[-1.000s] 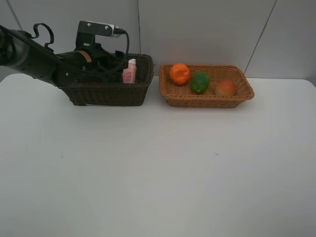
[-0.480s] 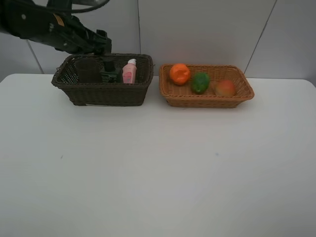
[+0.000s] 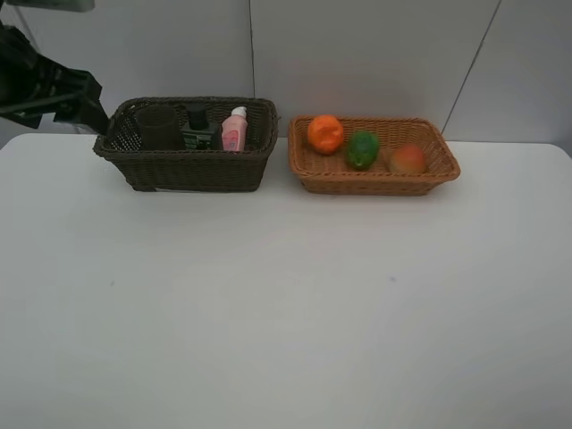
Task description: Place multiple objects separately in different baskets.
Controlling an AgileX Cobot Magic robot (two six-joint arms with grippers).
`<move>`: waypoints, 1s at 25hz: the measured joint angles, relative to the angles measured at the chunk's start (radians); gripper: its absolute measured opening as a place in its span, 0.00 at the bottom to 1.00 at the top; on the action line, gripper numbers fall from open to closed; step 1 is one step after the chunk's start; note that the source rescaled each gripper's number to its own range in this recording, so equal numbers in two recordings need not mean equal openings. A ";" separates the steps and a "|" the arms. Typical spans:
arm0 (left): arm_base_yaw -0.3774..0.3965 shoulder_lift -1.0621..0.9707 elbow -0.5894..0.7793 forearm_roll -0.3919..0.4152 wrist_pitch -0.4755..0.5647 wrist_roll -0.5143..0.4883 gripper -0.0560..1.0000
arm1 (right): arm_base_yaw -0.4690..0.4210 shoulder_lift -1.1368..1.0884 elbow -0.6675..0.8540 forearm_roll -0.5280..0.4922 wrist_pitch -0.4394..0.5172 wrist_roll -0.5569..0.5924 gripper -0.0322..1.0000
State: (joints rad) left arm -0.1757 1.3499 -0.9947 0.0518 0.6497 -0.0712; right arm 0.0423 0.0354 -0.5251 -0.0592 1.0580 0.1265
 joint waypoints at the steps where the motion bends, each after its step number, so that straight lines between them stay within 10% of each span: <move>1: 0.011 -0.042 0.029 -0.018 0.011 0.009 1.00 | 0.000 0.000 0.000 0.000 0.000 0.000 0.71; 25: 0.032 -1.182 0.267 -0.072 0.549 0.034 1.00 | 0.000 0.000 0.000 0.000 0.000 0.000 0.71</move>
State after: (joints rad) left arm -0.1441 0.1680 -0.7274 -0.0198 1.1982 -0.0372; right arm 0.0423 0.0354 -0.5251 -0.0592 1.0580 0.1265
